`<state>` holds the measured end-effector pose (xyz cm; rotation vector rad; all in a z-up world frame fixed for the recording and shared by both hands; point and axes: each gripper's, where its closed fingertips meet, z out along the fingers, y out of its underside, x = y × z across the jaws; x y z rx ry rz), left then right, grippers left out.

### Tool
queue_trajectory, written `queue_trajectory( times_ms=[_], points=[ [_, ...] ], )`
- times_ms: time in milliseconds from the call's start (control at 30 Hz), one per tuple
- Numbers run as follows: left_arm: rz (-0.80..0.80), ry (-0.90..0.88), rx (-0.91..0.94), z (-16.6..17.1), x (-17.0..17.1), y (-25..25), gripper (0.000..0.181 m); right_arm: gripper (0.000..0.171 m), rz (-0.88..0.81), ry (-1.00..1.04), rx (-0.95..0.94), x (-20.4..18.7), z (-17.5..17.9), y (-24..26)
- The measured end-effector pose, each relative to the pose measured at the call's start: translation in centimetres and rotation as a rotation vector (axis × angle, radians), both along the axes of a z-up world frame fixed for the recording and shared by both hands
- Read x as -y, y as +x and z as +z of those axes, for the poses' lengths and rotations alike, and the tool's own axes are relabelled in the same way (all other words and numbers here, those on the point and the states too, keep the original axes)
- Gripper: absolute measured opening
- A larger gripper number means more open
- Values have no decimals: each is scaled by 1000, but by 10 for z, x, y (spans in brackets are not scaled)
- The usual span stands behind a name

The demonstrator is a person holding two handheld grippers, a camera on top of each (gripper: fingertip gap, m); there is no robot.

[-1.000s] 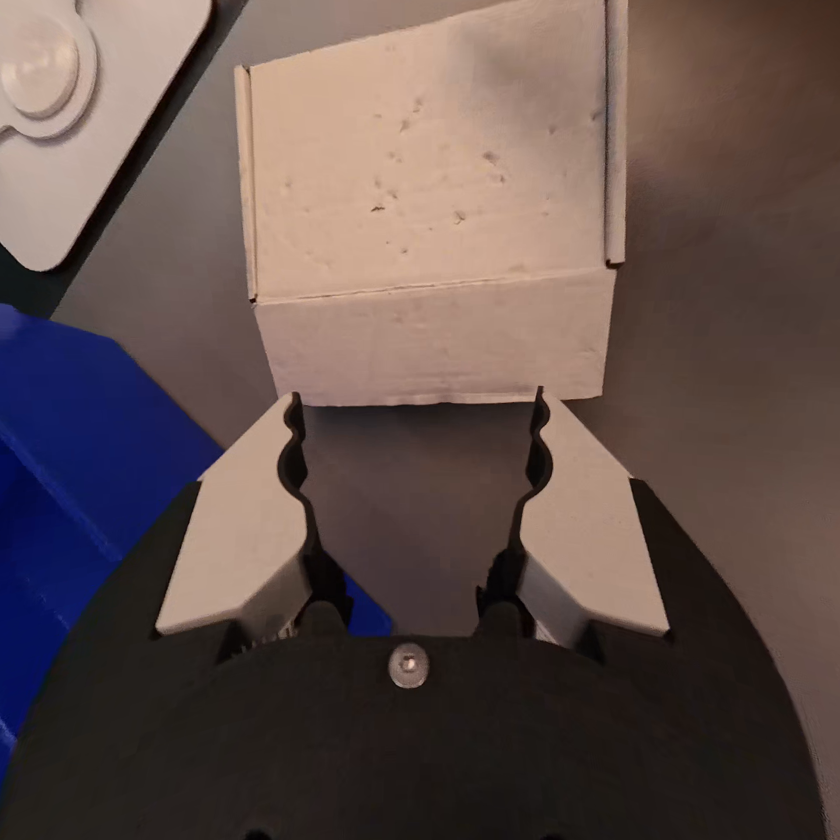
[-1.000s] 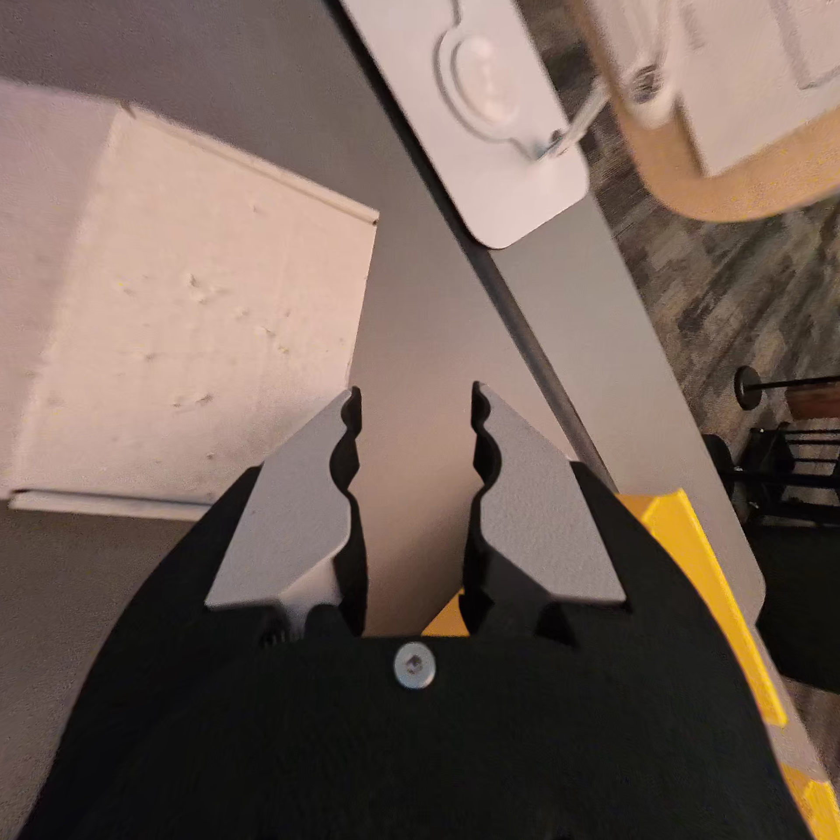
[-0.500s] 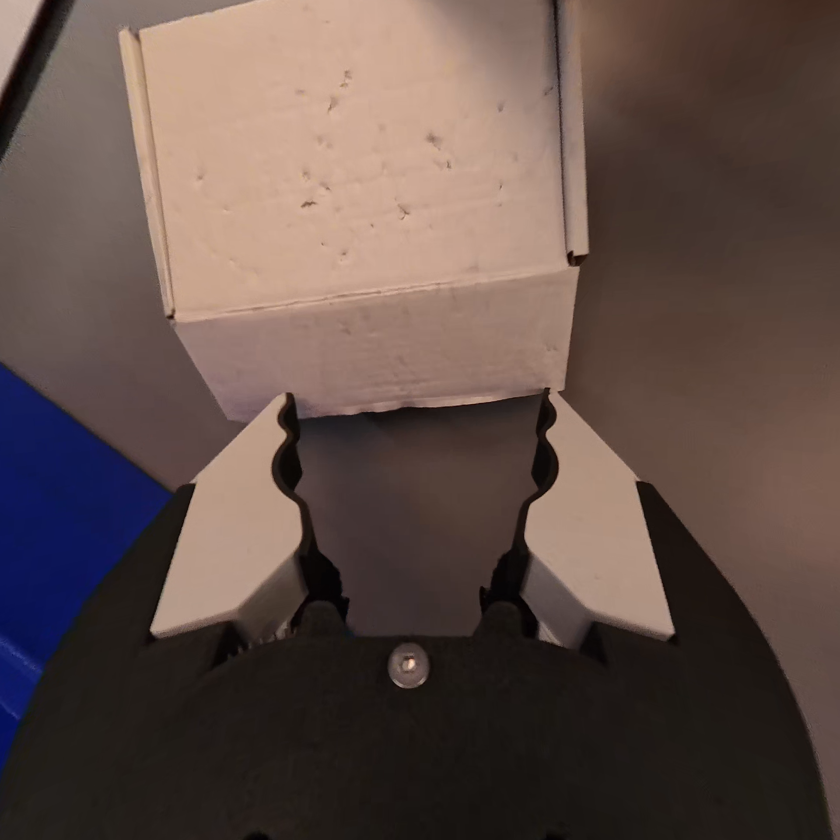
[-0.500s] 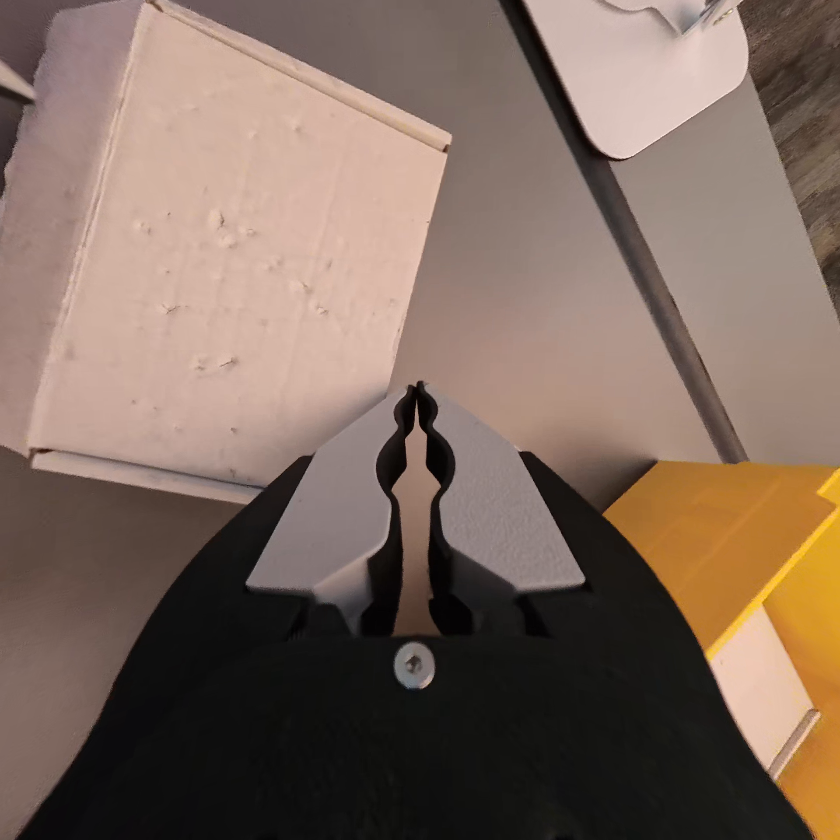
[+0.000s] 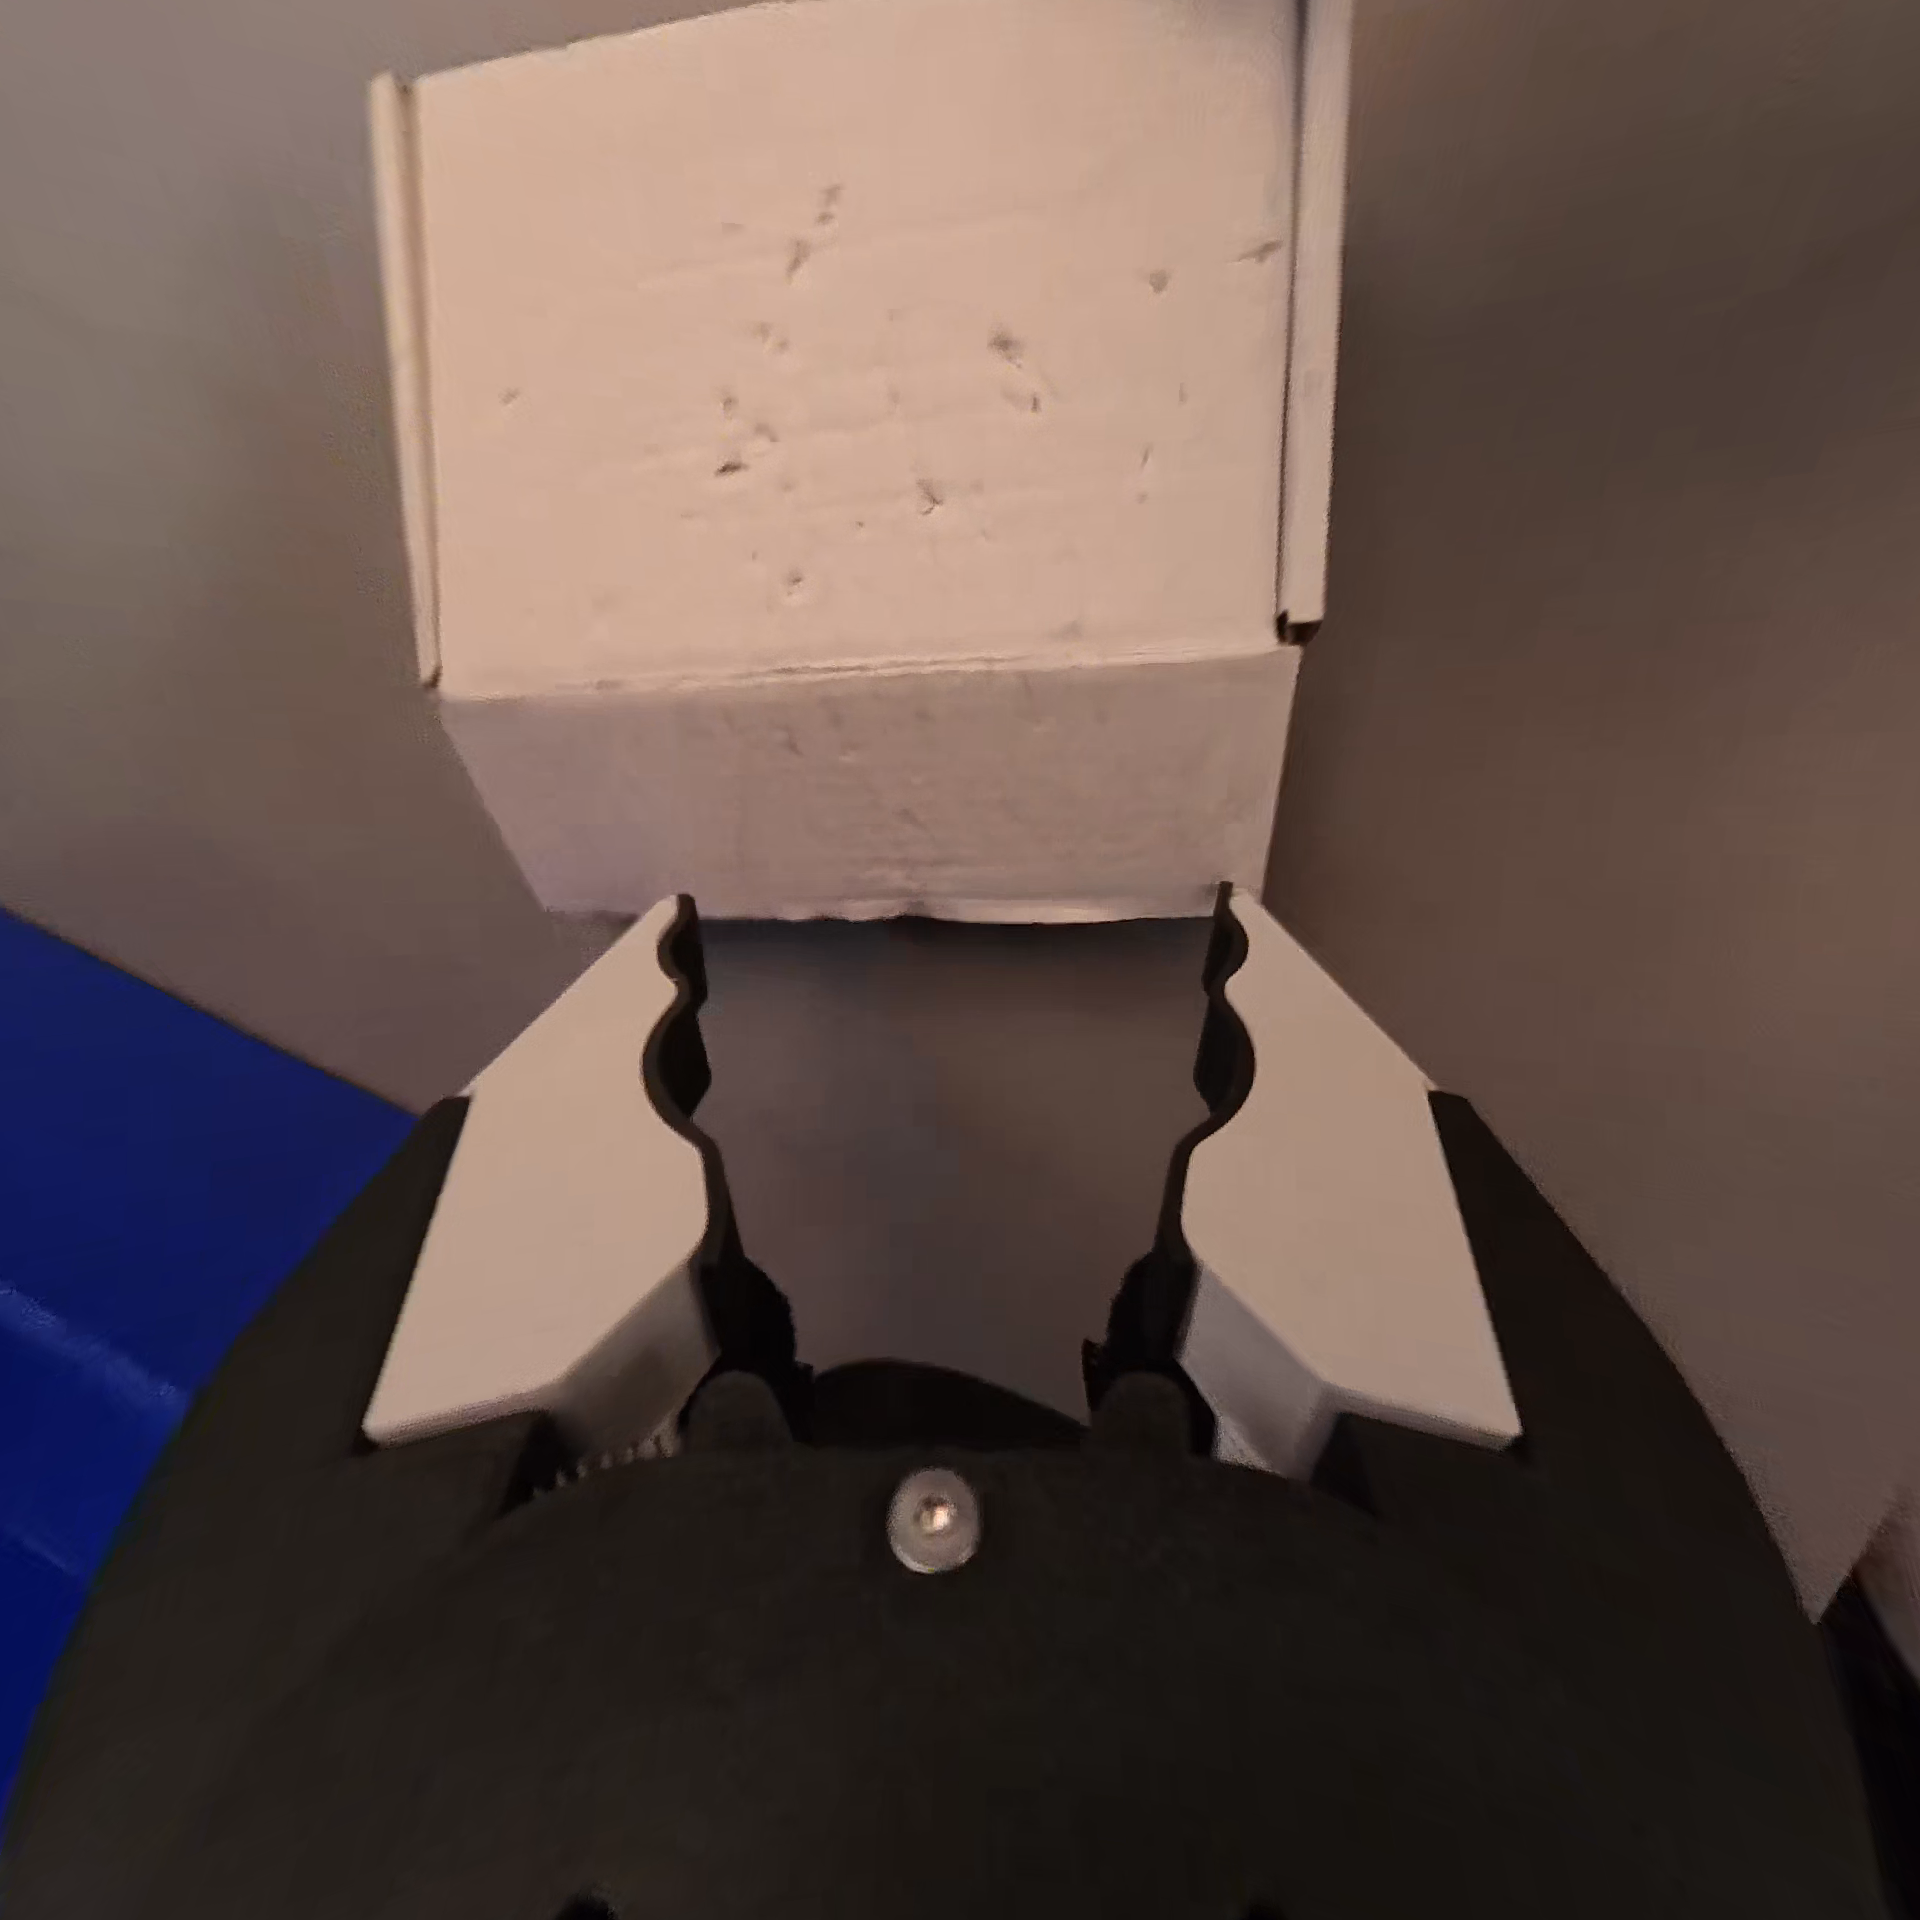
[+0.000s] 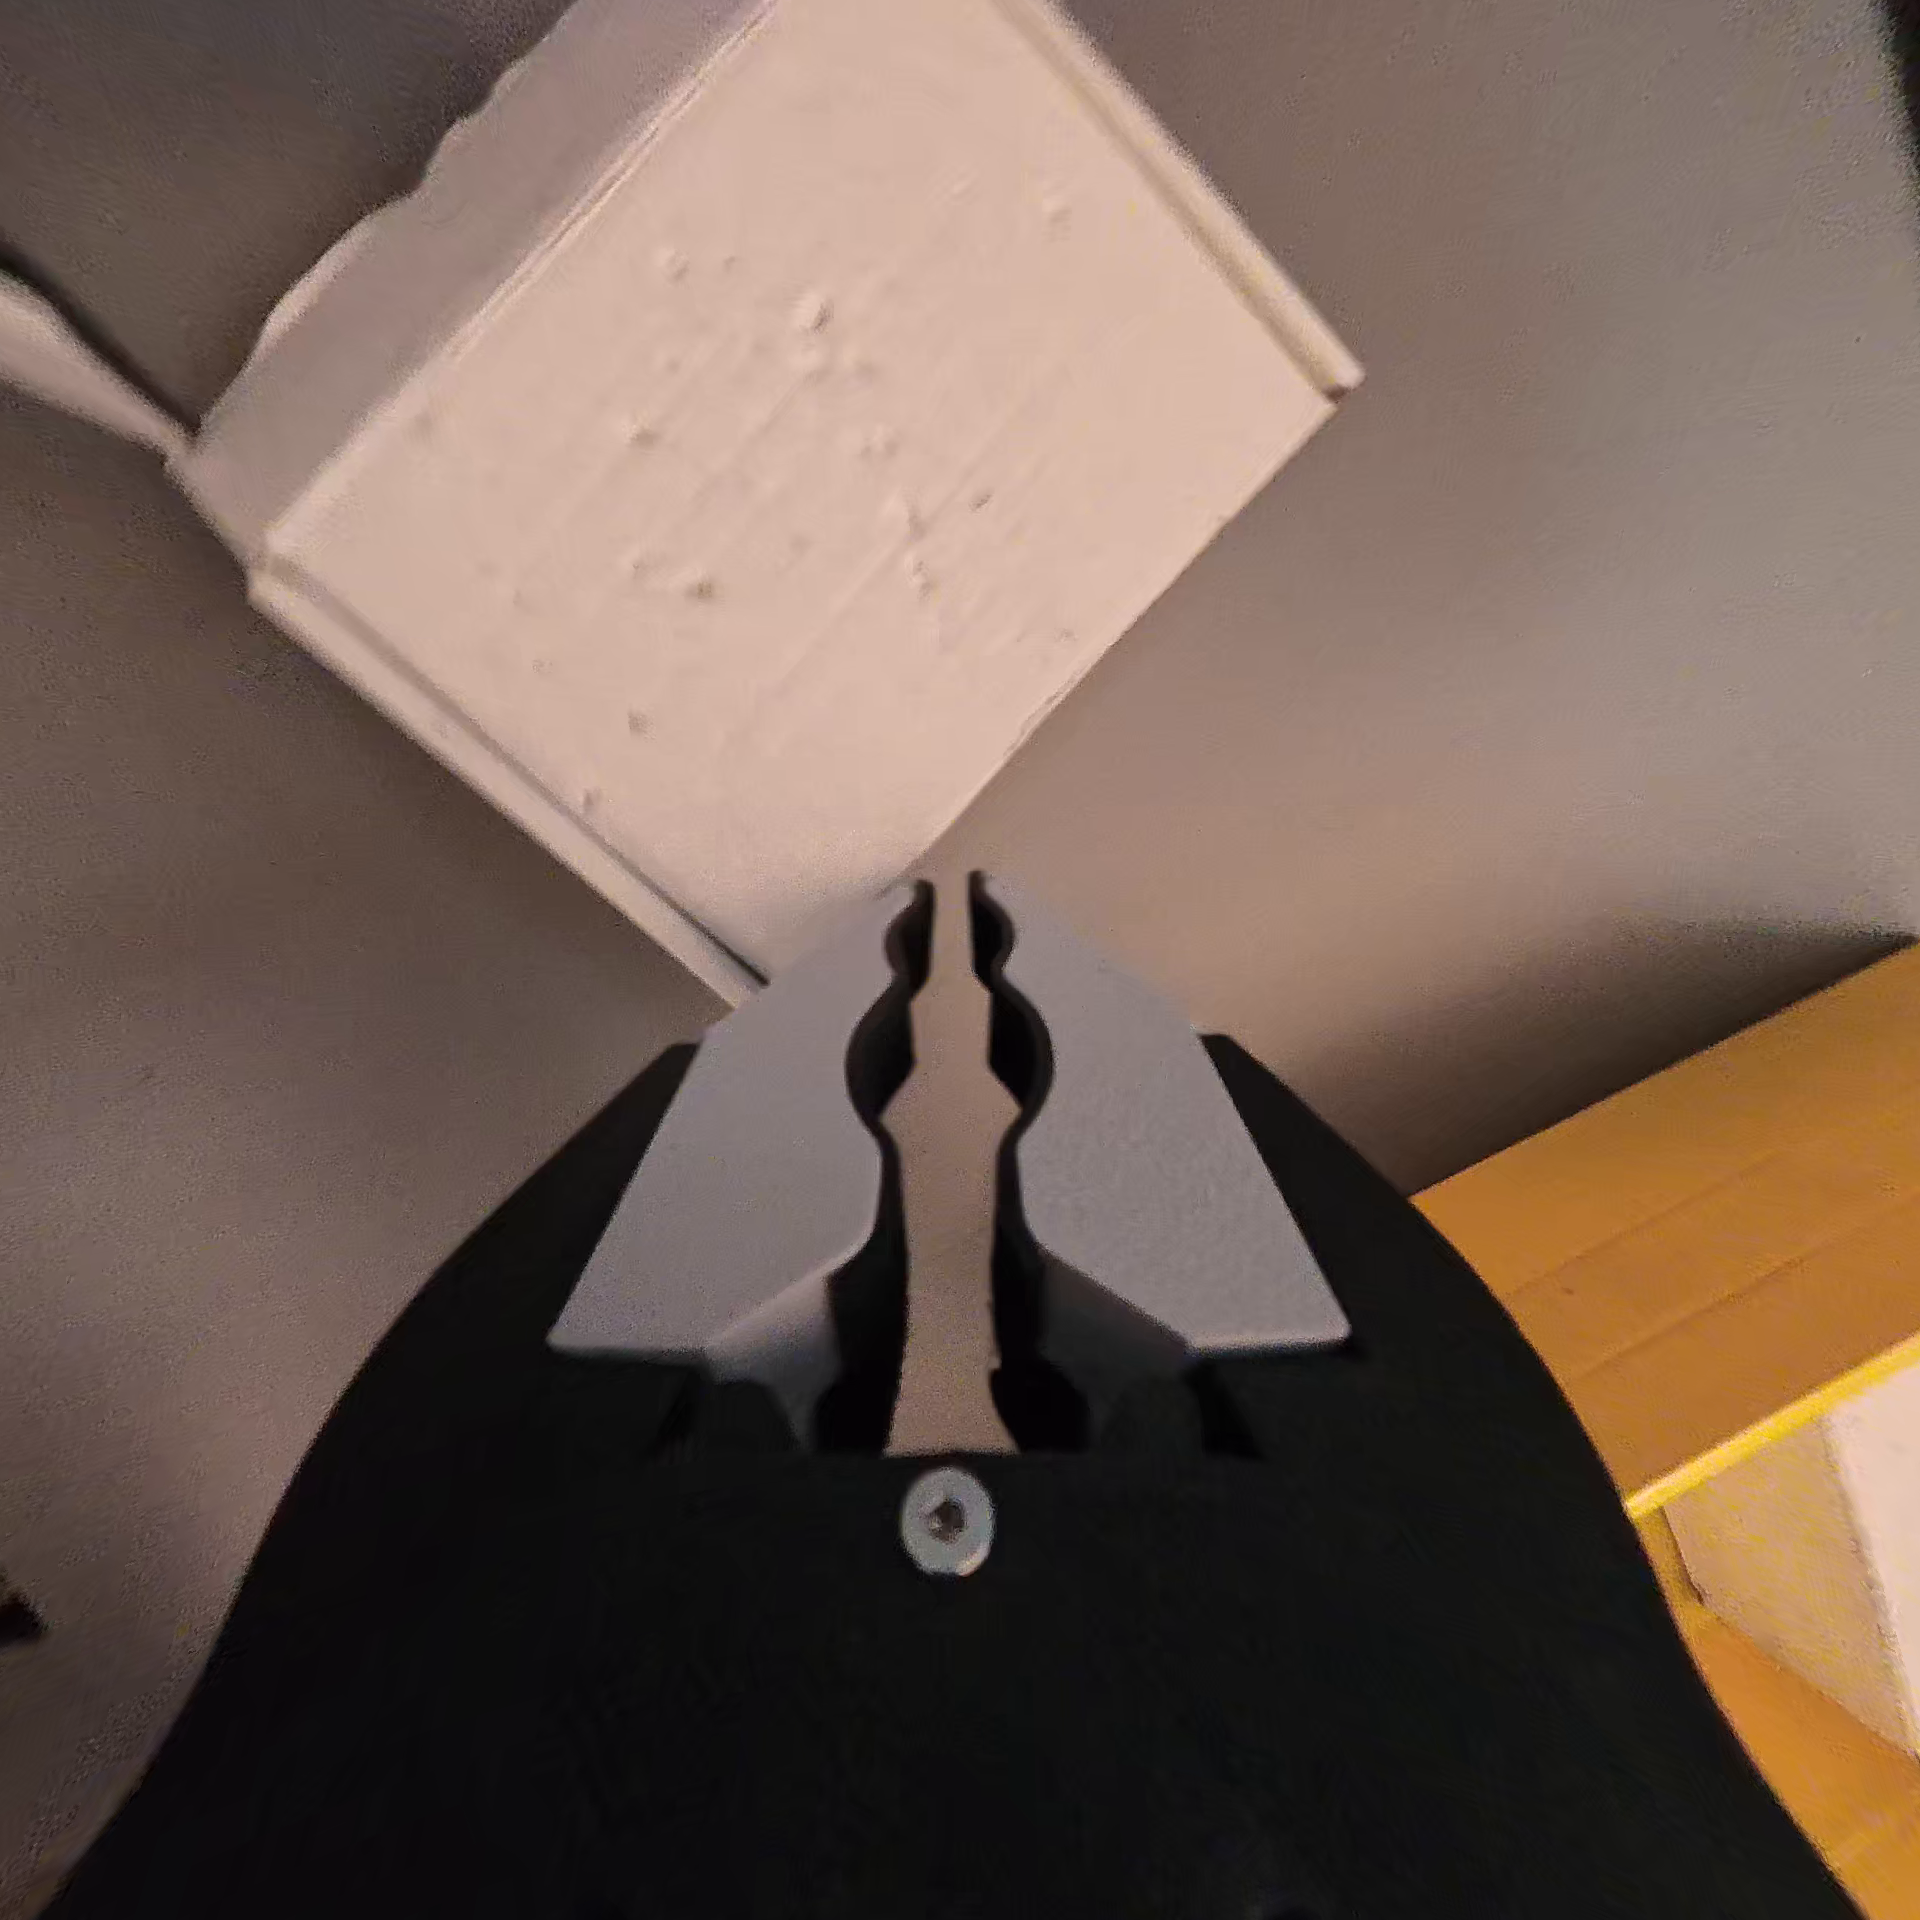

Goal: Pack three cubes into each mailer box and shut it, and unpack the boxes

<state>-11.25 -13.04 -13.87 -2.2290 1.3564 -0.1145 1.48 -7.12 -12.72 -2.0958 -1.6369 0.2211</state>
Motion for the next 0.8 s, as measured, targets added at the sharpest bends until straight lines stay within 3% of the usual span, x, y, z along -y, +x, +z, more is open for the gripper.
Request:
queue_trajectory(
  times_ms=[200, 333, 500, 800],
  points=[
    [-2, 9, -21, 14, -7, -18, 96, 63, 213, 21, 85, 6, -23, 12],
    [-88, 29, -157, 26, -31, -26, 97, 71, 302, 17, 97, 0, -23, 2],
    [-179, -156, -199, 10, -26, -16, 102, 82, 378, -26, 39, 1, -25, -11],
    [-242, -194, -267, -6, -24, -10, 110, 76, 441, 30, -16, 9, -21, -16]
  ],
)
